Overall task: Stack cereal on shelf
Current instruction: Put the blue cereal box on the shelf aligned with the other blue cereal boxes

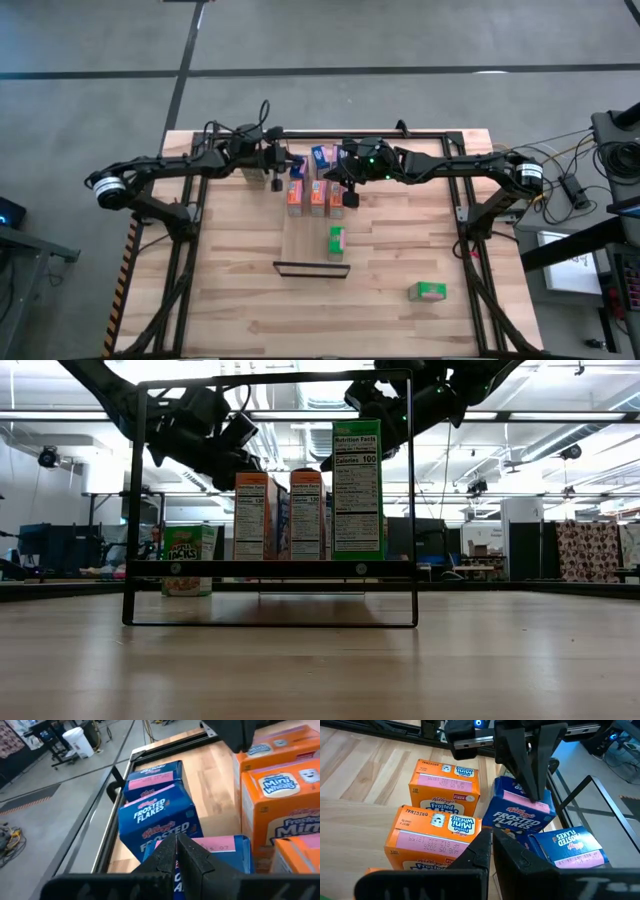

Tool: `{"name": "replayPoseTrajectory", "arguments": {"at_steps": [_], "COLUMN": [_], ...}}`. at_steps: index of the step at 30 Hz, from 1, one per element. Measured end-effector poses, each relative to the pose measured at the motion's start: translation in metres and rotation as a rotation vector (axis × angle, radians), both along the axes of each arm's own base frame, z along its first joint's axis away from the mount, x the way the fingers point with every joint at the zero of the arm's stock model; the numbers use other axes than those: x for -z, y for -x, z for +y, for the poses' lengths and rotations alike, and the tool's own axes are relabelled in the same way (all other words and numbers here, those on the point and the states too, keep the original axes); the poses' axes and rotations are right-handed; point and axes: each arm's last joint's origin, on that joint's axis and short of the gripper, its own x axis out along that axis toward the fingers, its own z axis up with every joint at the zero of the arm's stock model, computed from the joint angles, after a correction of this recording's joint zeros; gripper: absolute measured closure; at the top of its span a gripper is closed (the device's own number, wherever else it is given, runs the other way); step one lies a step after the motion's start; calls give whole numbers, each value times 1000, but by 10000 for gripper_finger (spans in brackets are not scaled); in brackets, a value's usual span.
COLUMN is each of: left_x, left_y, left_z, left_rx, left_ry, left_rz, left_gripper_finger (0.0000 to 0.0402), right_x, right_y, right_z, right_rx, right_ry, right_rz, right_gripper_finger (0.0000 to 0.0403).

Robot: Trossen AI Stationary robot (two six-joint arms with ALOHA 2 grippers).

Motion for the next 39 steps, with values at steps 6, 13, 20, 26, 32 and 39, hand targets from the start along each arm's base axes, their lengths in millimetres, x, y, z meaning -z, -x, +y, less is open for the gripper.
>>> {"name": "replayPoseTrajectory", "arguments": {"at_steps": [6,13,20,26,32,39], "left_x": [0,-1,-1,-2,-4,-7], "left_y": [0,0,0,1,2,3], "left_z": [0,2,3,3,3,2], "left_rx": [-8,-66,-67,-105,-104,-104], "left_ry": [-1,-24,-25,-33,-36,-41], "left_rz": [2,-1,-1,-1,-6,-16], "left_gripper_finger": [401,401,401,401,401,401], "right_x": [0,0,0,0,0,0], "right_y": [0,0,0,0,0,0], "right_z": [0,0,0,0,0,0], "right_rx": [0,0,-1,0,0,13], "right_ry": [0,0,0,0,0,-28], "right_rz": [0,0,0,0,0,-3], "right_gripper_finger": [394,394,394,394,394,394]}}
